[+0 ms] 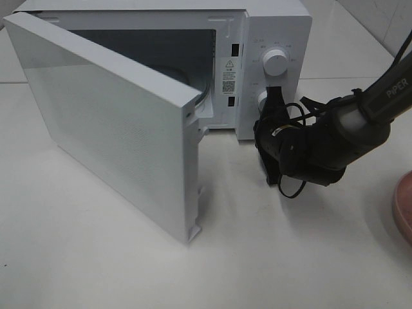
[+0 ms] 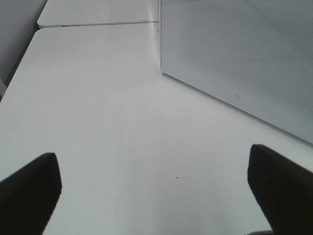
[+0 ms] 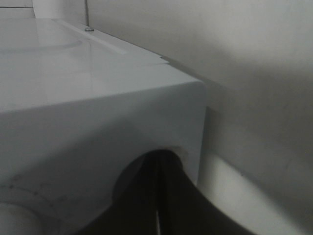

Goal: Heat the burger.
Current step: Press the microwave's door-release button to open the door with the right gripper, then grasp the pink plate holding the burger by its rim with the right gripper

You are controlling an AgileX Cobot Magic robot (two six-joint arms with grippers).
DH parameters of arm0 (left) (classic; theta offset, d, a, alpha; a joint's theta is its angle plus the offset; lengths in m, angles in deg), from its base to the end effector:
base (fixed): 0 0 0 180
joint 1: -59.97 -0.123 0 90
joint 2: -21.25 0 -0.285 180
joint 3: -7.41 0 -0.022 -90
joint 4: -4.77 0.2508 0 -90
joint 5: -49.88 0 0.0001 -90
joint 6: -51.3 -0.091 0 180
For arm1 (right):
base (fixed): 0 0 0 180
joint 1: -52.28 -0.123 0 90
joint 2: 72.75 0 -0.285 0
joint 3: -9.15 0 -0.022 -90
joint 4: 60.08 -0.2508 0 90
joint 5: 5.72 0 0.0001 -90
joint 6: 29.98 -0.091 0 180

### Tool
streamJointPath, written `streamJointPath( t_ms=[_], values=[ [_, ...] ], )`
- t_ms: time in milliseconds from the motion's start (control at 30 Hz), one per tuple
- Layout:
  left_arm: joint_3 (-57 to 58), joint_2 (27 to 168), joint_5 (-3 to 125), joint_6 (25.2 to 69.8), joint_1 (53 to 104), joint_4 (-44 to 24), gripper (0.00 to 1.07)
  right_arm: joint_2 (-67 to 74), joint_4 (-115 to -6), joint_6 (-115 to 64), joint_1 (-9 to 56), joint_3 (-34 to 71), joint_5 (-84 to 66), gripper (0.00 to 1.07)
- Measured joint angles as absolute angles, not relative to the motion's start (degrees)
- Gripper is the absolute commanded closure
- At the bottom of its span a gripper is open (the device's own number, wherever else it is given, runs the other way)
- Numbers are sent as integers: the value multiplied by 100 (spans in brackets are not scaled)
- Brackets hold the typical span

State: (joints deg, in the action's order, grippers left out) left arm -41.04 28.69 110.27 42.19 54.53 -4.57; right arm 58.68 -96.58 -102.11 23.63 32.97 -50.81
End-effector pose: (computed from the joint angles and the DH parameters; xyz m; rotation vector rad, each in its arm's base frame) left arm -0.0051 -0.0134 0.2793 0.0723 2.0177 -0.0336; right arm 0.3584 0.1522 0.0814 1.4613 1.5488 0.9752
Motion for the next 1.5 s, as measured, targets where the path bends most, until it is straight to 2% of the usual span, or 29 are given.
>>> streamJointPath(
  t_ms=[433,900,1500],
  values=[
    [-4104,2869,11027,4219,5453,-457,9,5759,-9262,-10343,2426,3463,-5070,107],
    [-4104,2869,11027,4219,5453,-457,9,5404,-9257,-10526,2151,3996,-5345,107],
    [-4104,2869,11027,4219,5453,-457,9,4092,-8844,-10303,2151,5285,-4623,107]
  ],
)
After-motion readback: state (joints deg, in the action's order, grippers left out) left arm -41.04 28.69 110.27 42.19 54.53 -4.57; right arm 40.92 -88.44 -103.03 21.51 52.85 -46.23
